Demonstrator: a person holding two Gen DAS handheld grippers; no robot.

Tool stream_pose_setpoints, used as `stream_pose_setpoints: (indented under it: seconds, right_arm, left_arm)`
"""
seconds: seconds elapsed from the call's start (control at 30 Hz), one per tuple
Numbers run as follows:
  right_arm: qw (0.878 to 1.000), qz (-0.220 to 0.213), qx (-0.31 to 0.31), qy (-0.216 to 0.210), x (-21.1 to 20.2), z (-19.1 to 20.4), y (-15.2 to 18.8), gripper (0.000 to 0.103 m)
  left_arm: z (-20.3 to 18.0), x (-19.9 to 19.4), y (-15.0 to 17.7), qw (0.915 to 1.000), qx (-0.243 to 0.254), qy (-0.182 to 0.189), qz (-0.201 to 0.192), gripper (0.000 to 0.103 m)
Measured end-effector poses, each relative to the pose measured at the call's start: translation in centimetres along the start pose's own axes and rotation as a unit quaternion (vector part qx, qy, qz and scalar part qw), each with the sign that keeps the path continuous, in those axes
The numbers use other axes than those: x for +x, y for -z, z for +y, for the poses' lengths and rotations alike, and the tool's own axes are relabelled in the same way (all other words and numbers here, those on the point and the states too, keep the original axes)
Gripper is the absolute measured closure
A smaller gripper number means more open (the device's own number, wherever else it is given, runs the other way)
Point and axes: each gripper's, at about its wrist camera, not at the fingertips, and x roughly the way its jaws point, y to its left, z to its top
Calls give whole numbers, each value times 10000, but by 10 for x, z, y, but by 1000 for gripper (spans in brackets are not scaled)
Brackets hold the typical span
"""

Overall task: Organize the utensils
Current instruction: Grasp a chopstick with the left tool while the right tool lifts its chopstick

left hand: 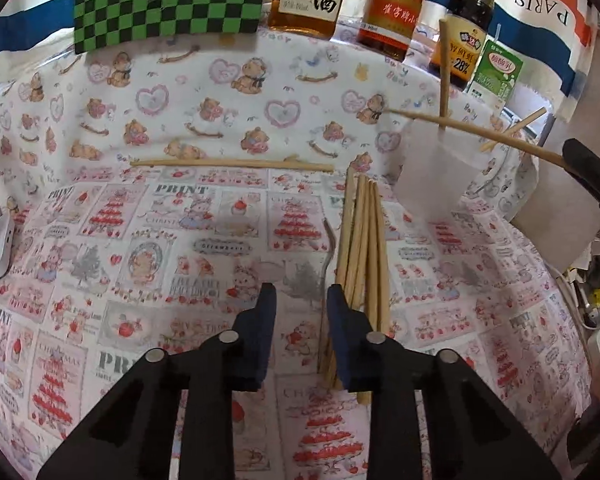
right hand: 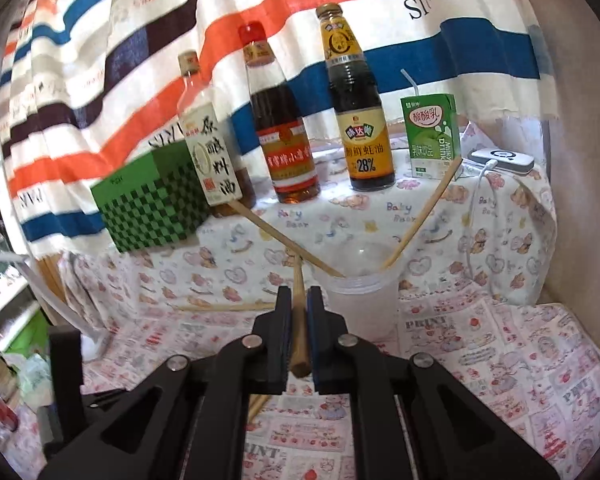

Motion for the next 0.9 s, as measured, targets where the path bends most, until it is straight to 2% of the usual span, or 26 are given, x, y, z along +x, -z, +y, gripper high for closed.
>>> stream_pose_setpoints:
  seconds: [0.07,0.13,0.2,0.3,0.4,0.47,0.57,0.73,0.83,0.9]
  right_arm:
    - [9999,-33,-2,-153,-3,-1,-2,96]
    - [9998,-26,69,-163,-3,-3,-4,96]
    - [9998,-3,116,-165,-3,-5,-5,96]
    - [9996,-32,202,-172,-4,-9,-7,96]
    - [9994,-10,296,-162,-3,-14,-8,96]
    - [9994,-6,315,-146,-3,-16,-8,96]
    - [9997,-32,254,-33,-2,-16,-8,96]
    - [9997,-10,256,6,-1,-17,-8,96]
    - [9997,-25,239,-12,-1,-17,-8,96]
    - [9998,-44,214,-17,0,-16,-7,96]
  left_arm:
    - [-3,7,-10,9999,30,9,138,79]
    - [-15,20,-22,9982,367,-4,482,79]
    - [-27,31,-32,9967,532,-181,581,79]
    - [-37,50,-44,9957,527,-258,721,79]
    - [-45,70,-55,9937,626,-485,795,79]
    - [-45,82,-62,9927,465,-552,962,81]
    - [-44,92,-68,9918,212,-431,1184,88]
    - [-46,101,-73,9858,327,-929,1363,93]
    - [-39,103,-74,9861,160,-823,1434,92]
    - [-40,102,-73,9863,273,-862,1378,92]
